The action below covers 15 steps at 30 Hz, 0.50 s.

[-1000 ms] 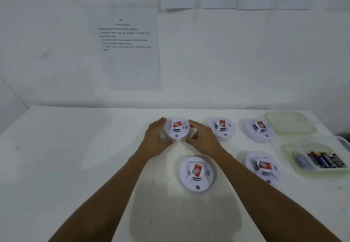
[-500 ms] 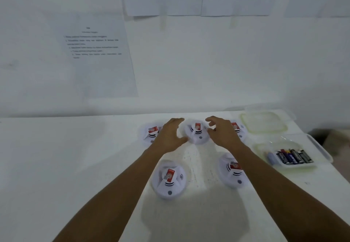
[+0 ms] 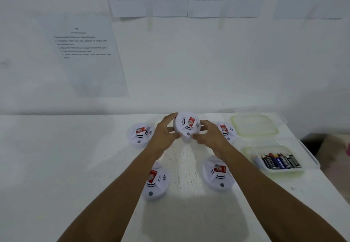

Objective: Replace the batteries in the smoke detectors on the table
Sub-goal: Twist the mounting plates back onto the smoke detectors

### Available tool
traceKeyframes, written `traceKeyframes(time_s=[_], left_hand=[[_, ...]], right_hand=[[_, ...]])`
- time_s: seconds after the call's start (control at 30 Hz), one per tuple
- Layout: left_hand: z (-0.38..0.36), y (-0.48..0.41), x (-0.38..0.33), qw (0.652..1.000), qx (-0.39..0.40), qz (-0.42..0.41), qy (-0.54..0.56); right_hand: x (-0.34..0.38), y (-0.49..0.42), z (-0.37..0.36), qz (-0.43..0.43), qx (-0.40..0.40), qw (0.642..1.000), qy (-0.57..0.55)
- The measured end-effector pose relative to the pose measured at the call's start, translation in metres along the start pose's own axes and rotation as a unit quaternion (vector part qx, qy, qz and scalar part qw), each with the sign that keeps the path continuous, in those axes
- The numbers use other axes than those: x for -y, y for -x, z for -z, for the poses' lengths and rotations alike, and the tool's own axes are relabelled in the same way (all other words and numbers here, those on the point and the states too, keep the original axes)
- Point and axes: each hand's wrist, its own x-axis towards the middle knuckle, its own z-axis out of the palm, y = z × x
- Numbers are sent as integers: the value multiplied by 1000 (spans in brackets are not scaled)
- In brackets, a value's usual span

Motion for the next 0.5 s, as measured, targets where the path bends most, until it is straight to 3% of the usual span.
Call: traceKeyframes(time_s=[0.1, 0.2, 0.5], left_hand=[[-2, 7, -11, 995, 10, -2, 94], [-3, 15, -16, 987, -5, 4, 164], [-3, 43, -22, 993, 4, -4, 118]], right_hand=[[11, 10, 2, 33, -11, 994, -99], [19, 19, 3, 59, -3, 993, -105], [14, 43, 4, 125, 21, 989, -77]])
